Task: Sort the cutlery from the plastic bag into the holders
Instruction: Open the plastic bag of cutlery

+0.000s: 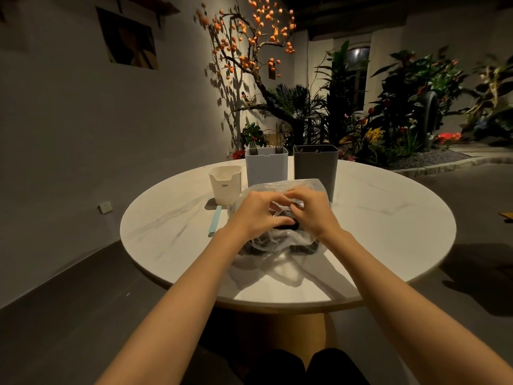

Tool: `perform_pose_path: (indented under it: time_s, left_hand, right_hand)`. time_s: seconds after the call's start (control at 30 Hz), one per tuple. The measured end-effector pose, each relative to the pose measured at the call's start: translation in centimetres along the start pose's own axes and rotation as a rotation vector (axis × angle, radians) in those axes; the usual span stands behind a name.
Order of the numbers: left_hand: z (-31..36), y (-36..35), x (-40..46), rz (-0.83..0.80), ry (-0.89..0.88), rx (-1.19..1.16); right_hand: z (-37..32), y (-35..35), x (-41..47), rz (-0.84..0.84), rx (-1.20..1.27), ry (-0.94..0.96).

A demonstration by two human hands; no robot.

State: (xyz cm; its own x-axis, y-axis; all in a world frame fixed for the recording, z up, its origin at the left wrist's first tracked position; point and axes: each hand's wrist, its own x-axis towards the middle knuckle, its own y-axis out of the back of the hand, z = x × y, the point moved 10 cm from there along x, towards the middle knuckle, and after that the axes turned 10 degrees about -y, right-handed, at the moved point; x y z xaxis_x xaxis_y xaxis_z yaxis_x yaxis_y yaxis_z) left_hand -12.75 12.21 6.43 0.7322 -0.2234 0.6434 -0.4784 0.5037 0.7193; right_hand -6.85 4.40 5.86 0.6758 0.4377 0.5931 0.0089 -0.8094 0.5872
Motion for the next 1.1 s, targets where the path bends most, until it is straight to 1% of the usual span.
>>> perform_pose_path:
  time_s: [0.07,0.2,0.3,0.37,0.4,0.47,0.5,0.53,0.57,0.67,0.73,0.83,0.93,1.03,1.1]
  left_hand:
    - [-0.3,-1.2,-0.3,-0.123,0.027,0.052]
    - [-2.3,-3.3,-1.4,-0.355,0.193,0.254]
    - [-3.1,-4.1,-2.3,-0.444,0.226,0.297]
    - [-3.3,-4.1,-2.6,-0.415,0.233,0.261]
    - [-3.3,-3.8,-2.6,-0.356,0.242,0.240]
    - [-3.1,-2.1,-2.3,-0.160,0.246,0.228]
    - [-2.9,-1.3,-2.1,-0.075,0.225,0.237]
    - [-2.6,-0.9,-2.1,-0.033,0.192,0.248]
    - [-2.5,-1.0,-2.0,-0.042,0.163,0.260]
    - [-2.9,-3.3,-2.7,-0.256,0.162,0.343]
    - [-3.3,-4.5,-3.1,-0.323,0.184,0.374]
    - [-4.1,-5.5,-3.3,-0.357,0.251,0.324]
    - [-4.4,-6.0,-3.1,-0.388,0.285,0.295]
    - [-4.5,-6.3,-2.6,-0.375,0.285,0.303]
    - [-4.8,-6.5,-2.2,-0.332,0.273,0.319]
  right_hand:
    - [1.0,-0.6,0.2,-0.061,-0.091,-0.034]
    - [1.4,-1.5,-0.2,-0.160,-0.126,-0.033]
    - [1.8,-0.8,-0.4,-0.167,0.038,-0.075]
    - [3.2,0.5,-0.5,-0.098,0.154,-0.188]
    - [4.5,1.2,-0.6,-0.032,0.151,-0.278]
    - [6.8,2.5,-1.0,0.100,0.033,-0.418]
    - [7.4,2.8,-1.3,0.134,-0.028,-0.446]
    - [7.9,2.9,-1.7,0.142,-0.071,-0.469]
    - [8.3,2.7,-2.0,0.130,-0.093,-0.484]
    - [9.5,1.2,-2.6,0.009,-0.091,-0.543]
    - [9.9,0.7,-2.5,-0.049,-0.086,-0.572]
    - [10.4,0.2,-1.9,-0.106,-0.052,-0.592]
    - [11.2,-0.8,-1.7,-0.149,0.109,-0.644]
    - [12.2,-1.3,-1.5,-0.112,0.318,-0.689]
    - [12.8,-1.2,-1.3,-0.074,0.385,-0.717]
